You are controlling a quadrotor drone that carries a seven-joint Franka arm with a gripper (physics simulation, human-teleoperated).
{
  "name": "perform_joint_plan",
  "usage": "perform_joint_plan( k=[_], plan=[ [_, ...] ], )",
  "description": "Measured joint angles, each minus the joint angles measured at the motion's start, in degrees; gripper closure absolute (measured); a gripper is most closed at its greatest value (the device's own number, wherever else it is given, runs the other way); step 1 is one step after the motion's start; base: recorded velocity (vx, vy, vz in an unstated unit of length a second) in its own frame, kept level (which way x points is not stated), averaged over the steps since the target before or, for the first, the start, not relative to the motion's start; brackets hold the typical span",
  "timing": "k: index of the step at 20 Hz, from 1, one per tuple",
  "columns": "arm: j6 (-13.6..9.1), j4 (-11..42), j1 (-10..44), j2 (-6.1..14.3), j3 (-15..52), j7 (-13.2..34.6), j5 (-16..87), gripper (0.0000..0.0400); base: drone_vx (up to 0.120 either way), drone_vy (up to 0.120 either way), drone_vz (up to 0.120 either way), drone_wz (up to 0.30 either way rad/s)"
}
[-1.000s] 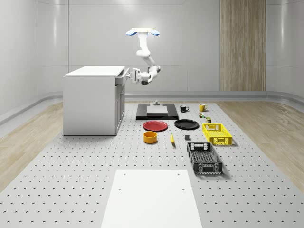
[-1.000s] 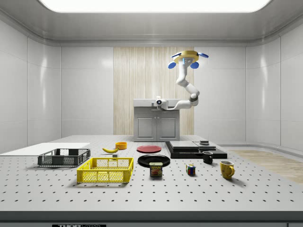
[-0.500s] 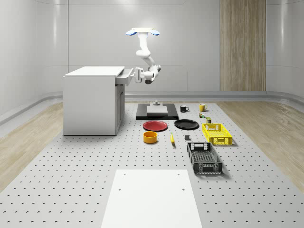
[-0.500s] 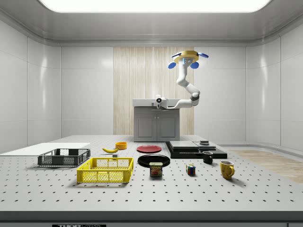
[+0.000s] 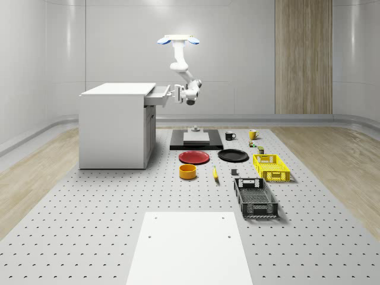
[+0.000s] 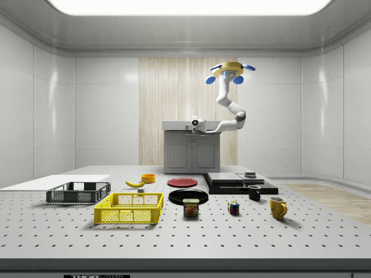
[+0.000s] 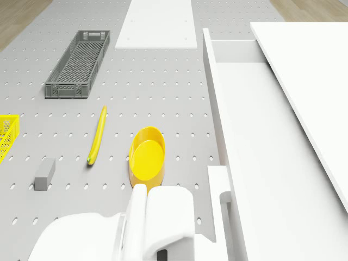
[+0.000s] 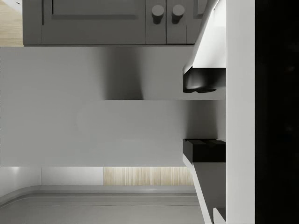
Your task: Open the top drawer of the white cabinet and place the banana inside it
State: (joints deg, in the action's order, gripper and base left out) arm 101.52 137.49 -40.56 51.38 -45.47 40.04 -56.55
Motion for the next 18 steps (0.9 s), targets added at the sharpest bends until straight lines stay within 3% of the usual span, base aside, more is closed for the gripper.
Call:
perform_joint_plan(
  k=[1,4,6,9,13,18],
  plan=[
    [-0.7,0.0,0.1,-0.4,-1.0,-1.9,0.3,0.0261,0.0,0.0,0.0,0.0],
    [-2.4,-1.4,0.0,0.3,-2.9,0.1,2.2,0.0277,0.0,0.0,0.0,0.0],
    [-3.2,-2.3,-0.3,0.7,-4.1,0.5,3.2,0.0168,0.0,0.02,0.0,0.0],
    [-4.0,-3.3,-0.9,1.3,-5.5,1.2,4.5,0.0079,0.0,0.12,0.0,0.0],
    [-4.3,-4.0,-1.7,2.1,-6.7,1.8,5.7,0.0029,0.08,0.12,0.0,0.0],
    [-4.0,-4.4,-2.7,3.1,-7.4,2.6,6.8,0.0008,0.12,0.12,0.0,0.0]
  ],
)
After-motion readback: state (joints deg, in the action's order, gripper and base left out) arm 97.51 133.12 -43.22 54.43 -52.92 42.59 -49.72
